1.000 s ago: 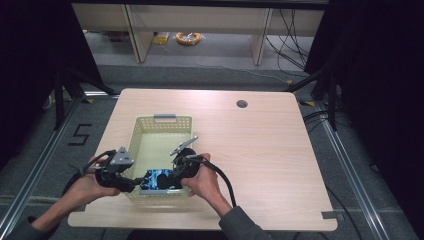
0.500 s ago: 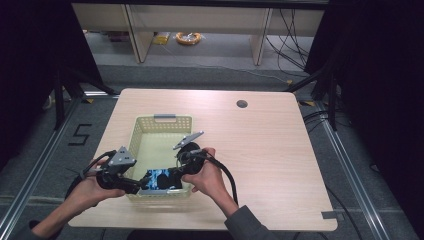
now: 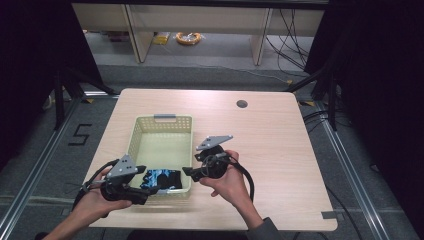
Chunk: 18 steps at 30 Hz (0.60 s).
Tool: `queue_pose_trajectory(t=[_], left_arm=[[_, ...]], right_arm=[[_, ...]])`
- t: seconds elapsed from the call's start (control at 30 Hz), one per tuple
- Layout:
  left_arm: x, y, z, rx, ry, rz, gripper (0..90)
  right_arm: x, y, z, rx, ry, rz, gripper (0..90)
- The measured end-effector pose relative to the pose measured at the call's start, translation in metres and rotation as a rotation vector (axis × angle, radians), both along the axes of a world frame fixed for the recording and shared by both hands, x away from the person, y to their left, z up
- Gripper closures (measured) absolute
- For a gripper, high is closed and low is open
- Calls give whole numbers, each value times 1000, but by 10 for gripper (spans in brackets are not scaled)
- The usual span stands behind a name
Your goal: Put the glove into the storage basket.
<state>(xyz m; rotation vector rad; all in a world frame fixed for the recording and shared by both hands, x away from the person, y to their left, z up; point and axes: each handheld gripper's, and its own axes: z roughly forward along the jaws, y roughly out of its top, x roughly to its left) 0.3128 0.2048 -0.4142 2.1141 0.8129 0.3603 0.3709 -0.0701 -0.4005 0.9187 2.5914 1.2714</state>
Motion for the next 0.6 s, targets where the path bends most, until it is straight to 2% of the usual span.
queue_pose_trajectory(t=[0.07,0.1,0.13,0.17,0.2,0.23,0.27,0.4,0.43,0.47,0.6], left_arm=[[-3,-5,0,-30,8,-3,211],[-7,-10,1,-13,0,-27,211],[-7,-10,1,-13,0,-27,211],[-9,-15,0,-52,-3,-28,211],[-11,-19,1,-57,-3,-35,211],[-13,-22,2,-42,-9,-57,211],[-13,-22,2,-42,-9,-57,211],[-17,-30,1,-74,-11,-66,211],[-16,-29,1,-37,-19,-80,210],[-18,-33,0,-80,-4,-73,210],[-21,-38,-2,-102,-12,-84,212]], right_arm=[[-1,-5,1,-7,-14,2,387],[-7,-11,2,3,-3,-14,383],[-7,-11,2,3,-3,-14,383],[-9,-14,1,11,-25,-16,382],[-11,-18,2,12,-10,-18,381],[-14,-24,2,21,-20,-22,377],[-16,-27,1,31,-17,-29,376],[-20,-35,-1,46,-24,-42,373],[-22,-38,-2,47,-23,-41,371],[-23,-40,-2,43,-28,-44,370],[-27,-47,-6,56,-23,-51,364]])
